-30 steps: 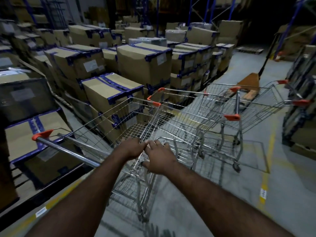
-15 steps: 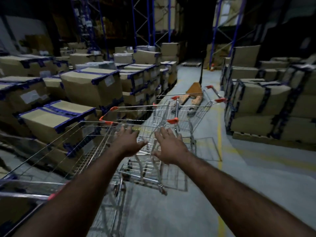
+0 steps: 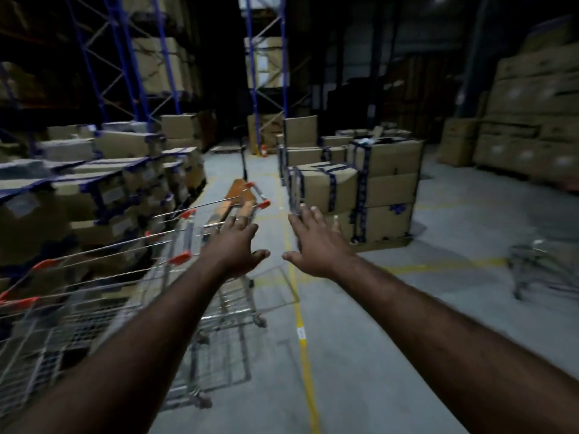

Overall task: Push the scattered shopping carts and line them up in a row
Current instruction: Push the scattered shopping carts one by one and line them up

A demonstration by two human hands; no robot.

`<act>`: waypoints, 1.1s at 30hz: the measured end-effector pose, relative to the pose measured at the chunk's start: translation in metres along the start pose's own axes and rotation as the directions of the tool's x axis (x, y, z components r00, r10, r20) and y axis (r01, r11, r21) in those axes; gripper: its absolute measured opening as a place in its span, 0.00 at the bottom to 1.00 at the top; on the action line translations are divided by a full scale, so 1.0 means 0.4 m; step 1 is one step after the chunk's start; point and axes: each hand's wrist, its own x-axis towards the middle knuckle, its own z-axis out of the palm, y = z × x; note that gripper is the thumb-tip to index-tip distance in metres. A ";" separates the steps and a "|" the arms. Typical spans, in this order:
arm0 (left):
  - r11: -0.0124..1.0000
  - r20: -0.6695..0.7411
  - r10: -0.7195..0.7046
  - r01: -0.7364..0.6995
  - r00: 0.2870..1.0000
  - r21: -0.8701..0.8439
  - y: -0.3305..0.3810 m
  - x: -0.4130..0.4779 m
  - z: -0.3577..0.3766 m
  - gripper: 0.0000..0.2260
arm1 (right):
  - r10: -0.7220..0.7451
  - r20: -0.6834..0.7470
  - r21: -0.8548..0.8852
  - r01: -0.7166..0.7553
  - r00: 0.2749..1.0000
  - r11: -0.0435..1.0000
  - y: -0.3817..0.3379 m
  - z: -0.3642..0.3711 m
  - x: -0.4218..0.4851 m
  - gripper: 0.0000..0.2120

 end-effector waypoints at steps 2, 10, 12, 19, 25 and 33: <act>0.996 -0.019 0.087 -0.087 0.996 -0.012 0.127 0.055 -0.008 0.34 | 0.086 -0.026 -0.029 -0.087 0.996 0.996 0.122 -0.053 -0.053 0.43; 0.908 -0.082 0.406 -0.412 0.910 -0.076 0.624 0.222 -0.047 0.34 | 0.414 -0.107 -0.137 -0.426 0.904 0.894 0.542 -0.222 -0.309 0.42; 0.869 -0.099 0.475 -0.484 0.874 -0.100 0.744 0.255 -0.057 0.35 | 0.486 -0.132 -0.152 -0.502 0.864 0.852 0.630 -0.249 -0.369 0.42; 0.720 -0.173 0.647 -0.670 0.742 -0.179 1.089 0.382 -0.066 0.37 | 0.664 -0.197 -0.222 -0.693 0.721 0.686 0.885 -0.308 -0.495 0.42; 0.641 -0.187 0.721 -0.745 0.667 -0.182 1.293 0.558 -0.042 0.38 | 0.739 -0.221 -0.257 -0.769 0.636 0.585 1.085 -0.331 -0.486 0.42; 0.564 -0.173 0.787 -0.805 0.592 -0.186 1.549 0.819 0.015 0.39 | 0.826 -0.251 -0.252 -0.858 0.505 0.448 1.365 -0.344 -0.476 0.42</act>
